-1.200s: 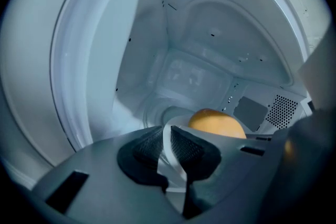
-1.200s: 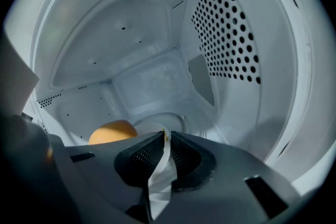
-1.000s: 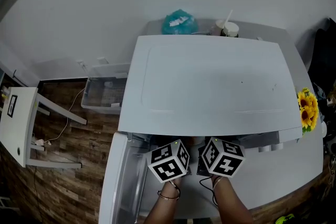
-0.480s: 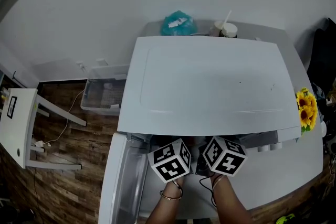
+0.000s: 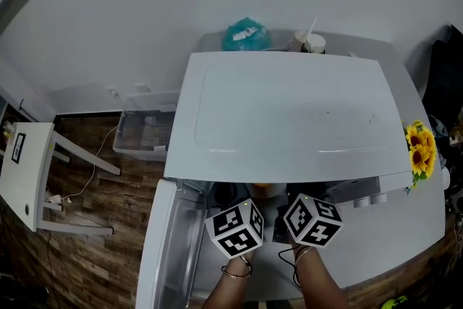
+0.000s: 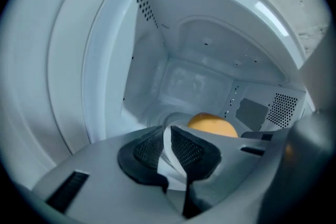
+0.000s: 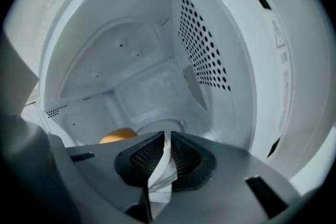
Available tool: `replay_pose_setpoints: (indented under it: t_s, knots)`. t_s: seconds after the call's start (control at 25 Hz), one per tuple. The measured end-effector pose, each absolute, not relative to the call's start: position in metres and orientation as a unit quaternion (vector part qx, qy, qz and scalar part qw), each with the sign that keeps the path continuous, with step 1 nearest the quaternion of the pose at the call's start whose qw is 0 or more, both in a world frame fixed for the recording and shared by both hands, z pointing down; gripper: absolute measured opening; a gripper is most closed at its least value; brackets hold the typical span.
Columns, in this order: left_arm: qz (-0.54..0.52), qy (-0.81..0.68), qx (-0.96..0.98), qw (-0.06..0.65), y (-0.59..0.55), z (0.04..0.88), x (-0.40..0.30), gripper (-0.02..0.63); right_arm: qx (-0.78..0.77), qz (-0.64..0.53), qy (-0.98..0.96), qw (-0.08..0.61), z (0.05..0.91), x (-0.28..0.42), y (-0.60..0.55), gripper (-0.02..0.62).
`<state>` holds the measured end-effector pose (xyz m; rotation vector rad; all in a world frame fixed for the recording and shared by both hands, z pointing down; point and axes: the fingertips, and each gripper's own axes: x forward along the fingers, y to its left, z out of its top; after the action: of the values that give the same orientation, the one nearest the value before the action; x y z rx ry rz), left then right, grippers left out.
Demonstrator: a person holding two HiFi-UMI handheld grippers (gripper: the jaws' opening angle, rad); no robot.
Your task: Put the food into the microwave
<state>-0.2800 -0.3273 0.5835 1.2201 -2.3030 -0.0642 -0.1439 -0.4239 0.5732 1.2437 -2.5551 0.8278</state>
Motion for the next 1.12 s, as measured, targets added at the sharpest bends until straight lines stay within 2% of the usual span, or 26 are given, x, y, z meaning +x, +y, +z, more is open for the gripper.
replay_pose_setpoints:
  t_s: [0.28, 0.4, 0.56, 0.72, 1.12]
  knots:
    - [-0.014, -0.850, 0.477, 0.220, -0.308, 0.556, -0.252, 0.044, 0.394, 0.222, -0.885, 0.108, 0.557, -0.139, -0.396, 0.049]
    - [-0.012, -0.841, 0.491, 0.226, -0.293, 0.554, -0.232, 0.043, 0.383, 0.205, -0.893, 0.118, 0.553, -0.129, -0.378, 0.048]
    - [0.006, -0.834, 0.500, 0.234, -0.272, 0.554, -0.212, 0.003, 0.369, 0.200, -0.899, 0.127, 0.545, -0.112, -0.357, 0.035]
    - [0.011, -0.828, 0.507, 0.239, -0.250, 0.543, -0.195, 0.003, 0.348, 0.182, -0.910, 0.133, 0.522, -0.102, -0.334, 0.017]
    - [0.030, -0.798, 0.547, 0.250, -0.193, 0.491, -0.127, 0.003, 0.273, 0.107, -0.940, 0.176, 0.481, -0.070, -0.245, 0.017]
